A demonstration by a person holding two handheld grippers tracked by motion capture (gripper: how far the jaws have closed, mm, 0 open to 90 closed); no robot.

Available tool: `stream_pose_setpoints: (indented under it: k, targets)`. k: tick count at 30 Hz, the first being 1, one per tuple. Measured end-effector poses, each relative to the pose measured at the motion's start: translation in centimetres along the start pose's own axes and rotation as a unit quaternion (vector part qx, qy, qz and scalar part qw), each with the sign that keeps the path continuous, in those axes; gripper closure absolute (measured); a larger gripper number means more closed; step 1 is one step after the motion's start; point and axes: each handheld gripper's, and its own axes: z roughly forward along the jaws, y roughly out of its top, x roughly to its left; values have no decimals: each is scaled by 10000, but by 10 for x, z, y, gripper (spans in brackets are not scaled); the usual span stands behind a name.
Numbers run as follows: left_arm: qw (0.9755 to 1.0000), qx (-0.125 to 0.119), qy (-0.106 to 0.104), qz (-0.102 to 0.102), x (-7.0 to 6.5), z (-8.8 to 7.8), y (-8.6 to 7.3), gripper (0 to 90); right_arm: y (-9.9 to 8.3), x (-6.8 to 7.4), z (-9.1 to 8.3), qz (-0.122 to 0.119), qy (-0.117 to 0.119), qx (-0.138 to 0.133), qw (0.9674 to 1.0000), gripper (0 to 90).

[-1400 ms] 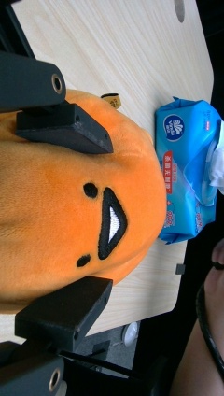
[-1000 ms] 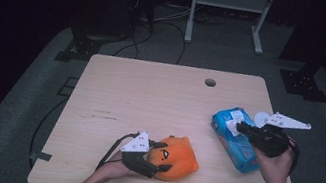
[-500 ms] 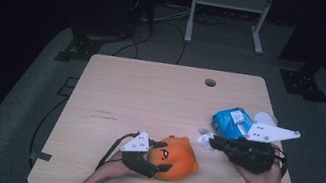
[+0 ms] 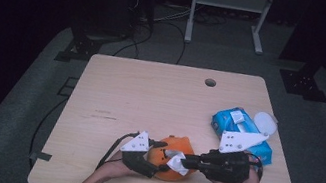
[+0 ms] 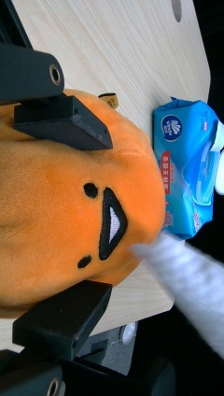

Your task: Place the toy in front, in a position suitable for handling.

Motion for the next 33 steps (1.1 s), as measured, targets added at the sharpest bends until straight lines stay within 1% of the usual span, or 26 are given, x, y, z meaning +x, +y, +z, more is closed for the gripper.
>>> stream_pose_setpoints:
  k: [1,2,3,4,5,6,8,10,11,12,14,15,17,20,21,24,27,29,30,31,32,33]
  targets:
    - [10000,3,-1,8,0,0,0,254,0,-2,1,24,-26,25,10000,842]
    - [10000,2,0,10,0,0,0,253,-2,-9,4,94,-59,34,9999,841]
    - [10000,9,-1,27,0,0,0,252,-3,-13,6,113,-145,62,9998,840]
    - [10000,-3,-8,21,-1,0,0,249,-6,-20,9,87,-388,178,9990,839]
    - [10000,0,-8,43,-1,0,0,248,-8,-25,11,123,-499,222,9984,839]
    - [10000,0,-12,41,-1,0,0,248,-12,-35,15,231,-603,263,9976,838]
    - [10000,10,-11,50,-1,0,0,248,-20,-46,24,212,-928,398,9947,837]
    - [10000,18,-18,40,-1,0,0,248,-27,-50,33,175,-955,479,9941,833]
    - [10000,7,-15,29,-1,0,0,248,-30,-50,36,67,-1029,561,9931,830]
    - [10000,7,-15,30,-1,0,0,248,-34,-49,42,-106,-1120,643,9916,825]
    - [10000,20,-20,49,-1,0,0,248,-39,-46,49,-277,-1031,723,9916,813]
    - [10000,25,-16,58,-1,0,0,248,-41,-45,50,-339,-1042,758,9911,802]
    - [10000,30,-9,78,-2,0,0,247,-45,-42,52,-478,-1025,814,9902,755]
    - [10000,34,-14,74,-2,0,1,247,-51,-38,52,-690,-868,907,9897,667]
    - [10000,38,-13,72,-2,0,1,247,-52,-38,52,-714,-827,936,9896,644]
    - [10000,56,-21,68,-1,0,1,247,-57,-35,54,-862,-767,997,9883,592]
    - [10000,68,-15,65,-1,1,1,247,-61,-32,58,-1036,-807,1028,9860,550]
    - [9999,85,-9,56,0,1,1,247,-62,-29,62,-1223,-893,1068,9827,536]
    - [9999,87,-11,55,0,1,1,247,-63,-26,64,-1330,-1012,1106,9797,537]
    - [9999,117,-9,80,0,2,2,248,-63,-25,66,-1397,-1082,1121,9779,541]
    - [9998,150,-14,109,0,1,2,249,-64,-23,68,-1518,-1217,1149,9741,556]
    - [9998,183,-1,118,0,1,3,250,-65,-21,71,-1588,-1335,1158,9714,570]
